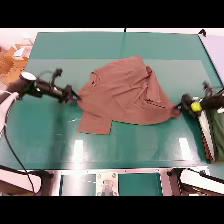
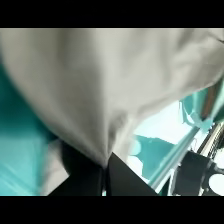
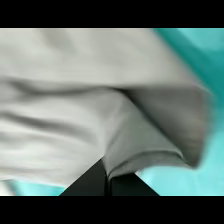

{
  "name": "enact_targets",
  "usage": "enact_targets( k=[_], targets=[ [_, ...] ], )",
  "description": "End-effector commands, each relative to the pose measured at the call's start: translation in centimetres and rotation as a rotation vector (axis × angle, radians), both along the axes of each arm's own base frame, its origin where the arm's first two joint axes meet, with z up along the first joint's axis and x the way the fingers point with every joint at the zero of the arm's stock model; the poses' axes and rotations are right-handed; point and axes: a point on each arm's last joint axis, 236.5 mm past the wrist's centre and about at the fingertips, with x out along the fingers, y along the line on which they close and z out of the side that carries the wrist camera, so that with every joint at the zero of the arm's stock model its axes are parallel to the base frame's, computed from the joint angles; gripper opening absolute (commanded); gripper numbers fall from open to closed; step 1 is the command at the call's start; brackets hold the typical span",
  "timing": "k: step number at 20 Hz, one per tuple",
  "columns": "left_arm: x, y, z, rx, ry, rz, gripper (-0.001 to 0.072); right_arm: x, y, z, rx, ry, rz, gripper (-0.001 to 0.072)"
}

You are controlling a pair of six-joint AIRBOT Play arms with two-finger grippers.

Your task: Fold the shirts.

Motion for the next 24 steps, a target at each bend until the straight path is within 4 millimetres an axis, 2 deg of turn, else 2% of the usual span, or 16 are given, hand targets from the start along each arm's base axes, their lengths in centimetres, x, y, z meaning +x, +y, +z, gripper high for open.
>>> enact_targets(
  k=[1,3,4,5,6,8,9,10,12,13,15,17,19,21,23,24],
  targets=[
    [1.9,-0.4,13.2,-0.018,-0.300,-0.029,0.0021,3.0,1.6,15.5,-0.010,-0.346,0.087,0.0012],
    [1.8,-0.5,26.6,0.000,-0.665,0.004,0.0021,2.8,1.2,27.5,-0.147,-0.622,0.075,0.0013],
    [0.2,-0.5,34.0,0.011,-0.864,0.042,0.0021,1.9,0.9,33.3,-0.239,-0.765,0.054,0.0013],
    [-2.3,-0.4,40.9,0.016,-1.058,0.080,0.0021,0.2,0.9,39.3,-0.339,-0.917,0.024,0.0013],
    [-6.0,-0.3,47.5,0.019,-1.253,0.125,0.0021,-1.9,1.1,44.5,-0.431,-1.054,-0.013,0.0014],
    [-14.3,0.5,57.4,0.020,-1.578,0.251,0.0021,-7.5,2.6,53.7,-0.607,-1.320,-0.103,0.0014],
    [-18.0,1.3,60.3,0.037,-1.693,0.326,0.0021,-10.2,3.5,56.7,-0.678,-1.417,-0.145,0.0014],
    [-21.2,2.3,62.1,0.071,-1.769,0.399,0.0021,-12.7,4.2,58.8,-0.741,-1.490,-0.189,0.0015],
    [-25.0,4.3,63.1,0.165,-1.828,0.510,0.0021,-15.5,4.9,59.7,-0.780,-1.515,-0.256,0.0015],
    [-25.8,5.3,63.0,0.218,-1.831,0.549,0.0022,-15.9,4.7,59.3,-0.790,-1.489,-0.273,0.0015],
    [-25.0,6.8,62.0,0.306,-1.782,0.593,0.0022,-14.9,4.1,57.4,-0.739,-1.415,-0.278,0.0015],
    [-21.7,7.2,58.5,0.358,-1.634,0.554,0.0022,-12.4,3.3,54.0,-0.649,-1.314,-0.249,0.0015],
    [-16.6,7.2,53.1,0.382,-1.448,0.492,0.0022,-9.0,2.4,49.4,-0.527,-1.219,-0.208,0.0014],
    [-10.8,7.3,45.6,0.389,-1.226,0.435,0.0022,-4.9,1.1,42.9,-0.383,-1.107,-0.171,0.0014],
    [-5.4,6.5,37.5,0.351,-1.030,0.372,0.0022,-0.6,-0.2,34.2,-0.265,-0.962,-0.161,0.0014],
    [-2.5,6.0,32.7,0.328,-0.934,0.345,0.0022,1.6,-0.4,29.1,-0.221,-0.885,-0.154,0.0014]
  ],
)
